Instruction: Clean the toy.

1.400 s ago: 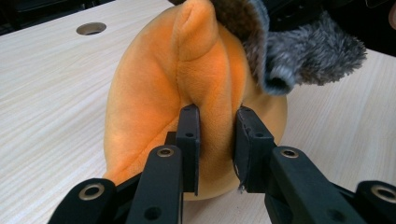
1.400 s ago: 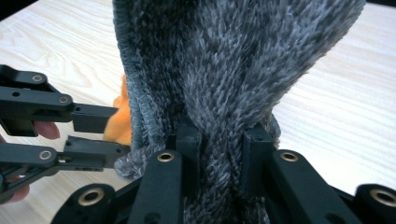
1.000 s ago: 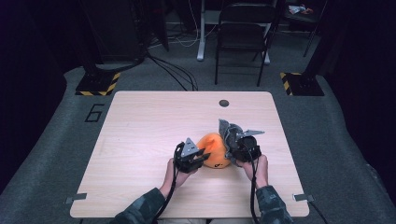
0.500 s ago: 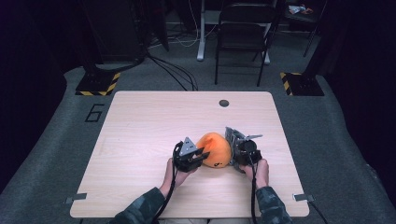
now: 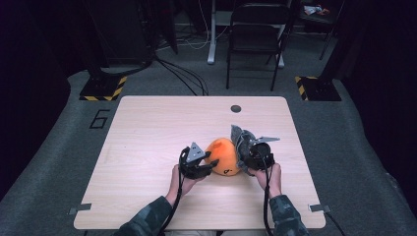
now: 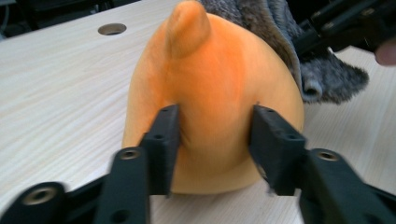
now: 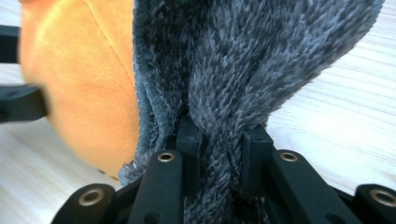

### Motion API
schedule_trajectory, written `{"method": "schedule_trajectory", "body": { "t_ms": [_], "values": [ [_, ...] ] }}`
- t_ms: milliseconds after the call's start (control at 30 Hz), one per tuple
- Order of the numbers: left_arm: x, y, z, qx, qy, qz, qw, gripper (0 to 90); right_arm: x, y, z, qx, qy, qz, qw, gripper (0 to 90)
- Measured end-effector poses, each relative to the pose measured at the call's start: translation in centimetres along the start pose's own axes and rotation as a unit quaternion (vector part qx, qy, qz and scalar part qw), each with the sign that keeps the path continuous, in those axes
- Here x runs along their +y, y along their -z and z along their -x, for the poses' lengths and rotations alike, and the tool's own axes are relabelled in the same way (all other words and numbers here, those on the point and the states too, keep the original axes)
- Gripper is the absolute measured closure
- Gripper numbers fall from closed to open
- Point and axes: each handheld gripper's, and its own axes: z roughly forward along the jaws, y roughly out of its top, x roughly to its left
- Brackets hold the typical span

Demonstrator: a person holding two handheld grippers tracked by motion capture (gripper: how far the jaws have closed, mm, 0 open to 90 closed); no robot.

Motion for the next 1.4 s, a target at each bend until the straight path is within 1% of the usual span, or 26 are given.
{"method": "schedule_trajectory", "body": {
  "t_ms": [33, 67, 100, 133, 167, 233, 300, 367, 400, 500, 567, 600, 633, 700, 767, 833, 900, 933, 1000, 1100, 1133, 1200, 1267, 1300, 1367, 1400],
  "values": [
    [-0.1, -0.2, 0.3, 0.006, -0.01, -0.006, 0.9999, 44.9, -0.1, 0.0, 0.3, -0.001, 0.005, 0.001, 1.0, 73.4],
    [-0.4, -0.5, 0.5, 0.008, -0.013, -0.01, 0.9998, 44.7, -0.2, -0.1, 0.4, 0.001, -0.006, 0.001, 1.0, 73.4],
    [-0.6, -0.8, 0.7, 0.012, -0.018, -0.009, 0.9997, 45.8, -0.3, -0.3, 0.6, 0.0, 0.0, 0.002, 1.0, 73.4],
    [-0.8, -1.0, 0.8, 0.015, -0.02, -0.004, 0.9997, 49.2, -0.3, -0.4, 0.6, 0.001, -0.005, 0.002, 1.0, 73.4],
    [-0.8, -1.1, 0.8, 0.017, -0.023, 0.0, 0.9996, 56.4, -0.3, -0.4, 0.6, 0.002, -0.006, 0.003, 1.0, 73.4],
    [-0.8, -1.1, 0.8, 0.017, -0.02, 0.006, 0.9996, 69.5, -0.3, -0.3, 0.6, -0.004, 0.003, 0.002, 1.0, 73.4],
    [-0.7, -0.9, 0.7, 0.019, -0.02, 0.011, 0.9996, 76.9, 0.0, 0.0, 0.4, -0.006, -0.001, 0.003, 1.0, 73.4],
    [-0.4, -0.6, 0.7, 0.017, -0.024, 0.014, 0.9995, 79.5, 0.4, 0.8, 0.3, -0.009, 0.012, 0.011, 0.9998, 73.4],
    [-0.2, -0.4, 0.6, 0.012, -0.026, 0.017, 0.9994, 80.5, 0.7, 1.3, 0.2, -0.008, 0.011, 0.017, 0.9998, 73.4],
    [0.4, 0.2, 1.1, 0.005, -0.035, 0.026, 0.999, 81.4, 1.6, 2.7, -0.6, 0.012, 0.009, 0.046, 0.9988, 73.4],
    [0.6, 0.3, 1.5, 0.004, -0.049, 0.026, 0.9984, 81.3, 2.1, 3.4, -1.5, 0.026, 0.015, 0.065, 0.9975, 73.3],
    [0.6, 0.3, 1.7, -0.001, -0.049, 0.024, 0.9985, 81.2, 2.3, 3.6, -2.1, 0.032, 0.022, 0.07, 0.9968, 73.3],
    [0.5, 0.2, 1.8, 0.0, -0.051, 0.021, 0.9985, 81.1, 2.4, 3.7, -2.9, 0.025, 0.035, 0.071, 0.9966, 73.2],
    [0.3, 0.0, 1.7, -0.001, -0.048, 0.015, 0.9987, 80.6, 2.4, 3.4, -3.6, 0.018, 0.048, 0.062, 0.9967, 73.1],
    [0.2, -0.2, 1.5, -0.006, -0.043, 0.011, 0.999, 80.0, 2.0, 2.6, -3.4, 0.008, 0.052, 0.052, 0.9973, 73.2],
    [0.1, -0.4, 1.5, -0.012, -0.041, 0.008, 0.9991, 79.7, 1.6, 2.0, -2.9, 0.011, 0.042, 0.038, 0.9983, 73.2],
    [0.1, -0.4, 1.6, -0.013, -0.042, 0.006, 0.999, 79.5, 1.4, 1.7, -2.3, 0.008, 0.042, 0.027, 0.9987, 73.2],
    [0.1, -0.5, 1.6, -0.012, -0.042, 0.006, 0.999, 79.4, 1.3, 1.6, -2.0, 0.01, 0.034, 0.021, 0.9991, 73.2],
    [0.0, -0.5, 1.5, -0.013, -0.041, 0.006, 0.9991, 79.2, 1.0, 1.3, -1.5, -0.002, 0.031, 0.004, 0.9995, 73.2],
    [0.0, -0.5, 1.5, -0.014, -0.041, 0.007, 0.9991, 78.8, 0.2, 0.6, -0.3, -0.002, 0.013, -0.018, 0.9997, 73.2],
    [0.0, -0.5, 1.5, -0.013, -0.04, 0.008, 0.9991, 78.8, 0.0, 0.4, 0.1, -0.005, 0.008, -0.029, 0.9995, 73.2],
    [0.0, -0.5, 1.5, -0.013, -0.041, 0.009, 0.999, 78.7, -0.5, -0.1, 0.9, -0.001, -0.003, -0.037, 0.9993, 73.2],
    [-0.1, -0.5, 1.5, -0.013, -0.035, 0.014, 0.9992, 78.6, -0.9, -0.6, 1.4, -0.013, -0.01, -0.061, 0.998, 73.2],
    [-0.1, -0.5, 1.4, -0.011, -0.037, 0.013, 0.9991, 78.6, -1.2, -1.1, 1.7, -0.013, -0.013, -0.071, 0.9973, 73.1],
    [-0.1, -0.4, 1.2, -0.012, -0.03, 0.015, 0.9994, 78.5, -1.9, -2.0, 2.0, -0.024, -0.011, -0.098, 0.9948, 73.0],
    [-0.1, -0.4, 1.1, -0.015, -0.027, 0.014, 0.9994, 78.5, -2.1, -2.4, 2.2, -0.019, -0.009, -0.099, 0.9948, 73.0]
  ]
}}
